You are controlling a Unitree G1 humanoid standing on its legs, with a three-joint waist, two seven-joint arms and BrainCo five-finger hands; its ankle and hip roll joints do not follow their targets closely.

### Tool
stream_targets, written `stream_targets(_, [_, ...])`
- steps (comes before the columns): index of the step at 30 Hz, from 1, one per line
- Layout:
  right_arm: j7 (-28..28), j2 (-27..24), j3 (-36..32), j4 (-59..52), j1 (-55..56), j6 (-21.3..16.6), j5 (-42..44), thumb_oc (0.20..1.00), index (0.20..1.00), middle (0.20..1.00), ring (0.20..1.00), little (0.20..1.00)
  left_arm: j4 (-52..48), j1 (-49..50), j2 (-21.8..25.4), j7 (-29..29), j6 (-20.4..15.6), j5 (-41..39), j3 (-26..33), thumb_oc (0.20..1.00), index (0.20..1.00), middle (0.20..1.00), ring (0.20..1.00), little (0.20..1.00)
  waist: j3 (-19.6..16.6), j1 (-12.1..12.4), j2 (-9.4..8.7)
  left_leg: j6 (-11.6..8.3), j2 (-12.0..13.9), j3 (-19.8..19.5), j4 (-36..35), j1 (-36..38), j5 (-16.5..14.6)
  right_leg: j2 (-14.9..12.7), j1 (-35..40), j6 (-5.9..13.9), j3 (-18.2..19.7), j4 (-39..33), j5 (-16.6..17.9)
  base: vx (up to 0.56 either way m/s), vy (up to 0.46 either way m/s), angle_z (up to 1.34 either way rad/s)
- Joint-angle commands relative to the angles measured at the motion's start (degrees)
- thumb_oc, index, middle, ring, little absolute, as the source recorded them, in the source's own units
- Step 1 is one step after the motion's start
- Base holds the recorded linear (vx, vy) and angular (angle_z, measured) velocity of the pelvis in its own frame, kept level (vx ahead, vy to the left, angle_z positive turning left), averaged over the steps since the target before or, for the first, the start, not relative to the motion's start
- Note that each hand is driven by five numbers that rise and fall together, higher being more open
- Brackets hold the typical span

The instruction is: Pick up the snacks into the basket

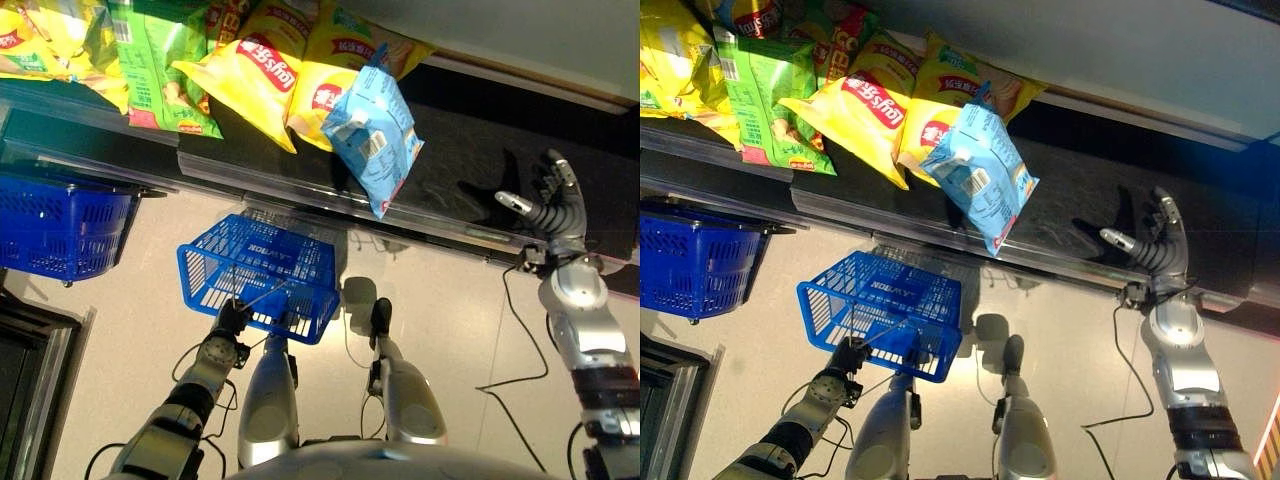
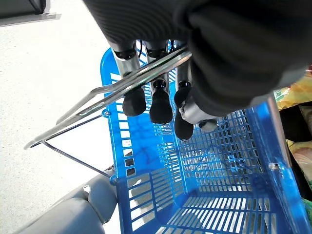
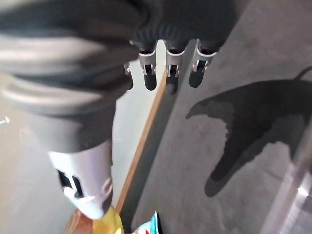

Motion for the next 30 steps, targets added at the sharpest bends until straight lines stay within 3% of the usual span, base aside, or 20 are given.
stream_targets(1, [3.32, 0.2, -0.68, -7.15, 1.81, -3.65, -2.02, 1.0, 1.0, 1.0, 1.0, 1.0, 4.65, 1.3, 1.54, 0.35, 1.06, 1.87, 1.95, 0.2, 0.2, 0.2, 0.2, 0.2, -2.83, 0.51, -1.85, 3.52, -3.94, -0.67, -0.2, -0.33, -2.34, 0.64, -4.12, 2.23, 2.54, 0.4, 3.4, 0.0, 0.0, 0.0])
stream_targets(8, [5.56, 3.21, 2.99, -12.83, 6.35, -3.58, -7.07, 1.0, 1.0, 1.0, 1.0, 1.0, 5.24, 0.64, 0.99, 0.54, 1.1, 2.91, 1.92, 0.2, 0.2, 0.2, 0.2, 0.2, -2.76, 0.1, -2.07, 3.65, -3.91, -0.61, -0.2, -0.1, -2.31, 0.75, -4.02, 2.19, 2.5, 0.43, 3.36, 0.0, -0.003, -0.01])
stream_targets(9, [4.46, 3.45, 5.43, -14.11, 5.84, -3.26, -12.21, 1.0, 1.0, 1.0, 1.0, 1.0, 5.33, 0.31, 0.68, 0.79, 1.37, 3.65, 1.46, 0.2, 0.2, 0.2, 0.2, 0.2, -2.63, 0.23, -2.1, 3.7, -3.85, -0.72, -0.2, -0.05, -2.32, 0.72, -3.97, 2.26, 2.58, 0.47, 3.42, 0.0, 0.0, 0.0])
stream_targets(11, [4.07, 3.92, 8.08, -15.04, 4.87, -3.05, -14.37, 1.0, 1.0, 1.0, 1.0, 1.0, 5.88, -0.12, 0.45, 1.18, 1.53, 3.84, 1.12, 0.2, 0.2, 0.2, 0.2, 0.2, -2.56, 0.31, -2.15, 3.71, -3.84, -0.67, -0.2, -0.07, -2.27, 0.74, -3.99, 2.29, 2.71, 0.45, 3.52, 0.0, 0.0, 0.0])
stream_targets(18, [3.28, 4.93, 15.34, -17.57, 0.77, -3.0, -17.79, 1.0, 1.0, 1.0, 1.0, 1.0, 6.14, -0.68, 0.38, 2.77, 1.8, 4.49, 0.21, 0.2, 0.2, 0.2, 0.2, 0.2, -2.4, 0.75, -2.13, 3.72, -3.95, -0.94, -0.2, -0.36, -2.1, 0.67, -4.07, 2.3, 2.38, 0.46, 3.64, 0.0, 0.0, 0.0])
stream_targets(30, [-6.43, 10.63, 23.66, -7.12, -15.02, 3.11, -26.43, 1.0, 1.0, 1.0, 1.0, 1.0, 5.19, -0.49, -0.66, 5.29, 3.38, 3.96, -2.28, 0.2, 0.2, 0.2, 0.2, 0.2, -2.28, 2.69, -1.45, 3.94, -4.06, -1.07, -0.2, -0.78, -2.06, 0.58, -4.4, 2.09, 2.05, 0.36, 3.8, 0.0, 0.0, 0.0])
